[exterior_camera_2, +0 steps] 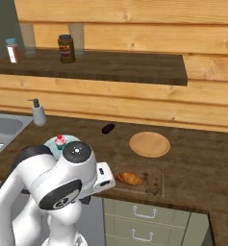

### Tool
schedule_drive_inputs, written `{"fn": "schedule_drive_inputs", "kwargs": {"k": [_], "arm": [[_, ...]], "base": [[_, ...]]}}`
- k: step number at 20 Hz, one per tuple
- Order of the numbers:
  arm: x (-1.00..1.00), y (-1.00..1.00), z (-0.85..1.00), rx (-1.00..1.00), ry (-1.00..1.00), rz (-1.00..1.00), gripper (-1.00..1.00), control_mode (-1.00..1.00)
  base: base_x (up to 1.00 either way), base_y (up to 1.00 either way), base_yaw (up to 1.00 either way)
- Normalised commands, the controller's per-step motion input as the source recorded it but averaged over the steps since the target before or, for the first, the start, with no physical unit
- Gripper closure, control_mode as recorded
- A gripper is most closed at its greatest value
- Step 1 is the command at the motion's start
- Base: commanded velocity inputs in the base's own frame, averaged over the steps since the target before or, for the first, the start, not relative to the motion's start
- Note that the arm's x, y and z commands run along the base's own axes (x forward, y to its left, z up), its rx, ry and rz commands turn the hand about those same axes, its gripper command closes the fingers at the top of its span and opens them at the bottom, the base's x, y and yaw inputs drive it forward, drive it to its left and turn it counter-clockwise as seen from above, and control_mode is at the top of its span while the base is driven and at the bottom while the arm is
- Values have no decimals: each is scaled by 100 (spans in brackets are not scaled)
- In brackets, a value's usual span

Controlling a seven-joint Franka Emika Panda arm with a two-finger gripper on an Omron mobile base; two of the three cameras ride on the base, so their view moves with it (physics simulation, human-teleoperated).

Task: From the different types of pastries on the counter, select a croissant and place it on the cutting board. Then retrieve a jar of jam from the cabinet and place it alongside the croissant on the cutting board.

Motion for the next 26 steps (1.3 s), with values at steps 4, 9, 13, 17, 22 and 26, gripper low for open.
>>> {"fn": "schedule_drive_inputs", "kwargs": {"k": [4,9,13,17,22,26], "arm": [[-60,38,0,-5,-10,-70,-100,-100],[-59,44,0,-3,-8,-69,-100,-100],[-3,0,0,0,0,-2,-100,-100],[0,0,0,0,0,0,-100,-100],[0,2,0,1,0,0,-100,-100],[0,87,-24,12,0,0,-100,-100]], "base": [[0,0,0],[0,0,0],[0,0,0],[0,0,0],[0,0,0],[0,0,0]]}}
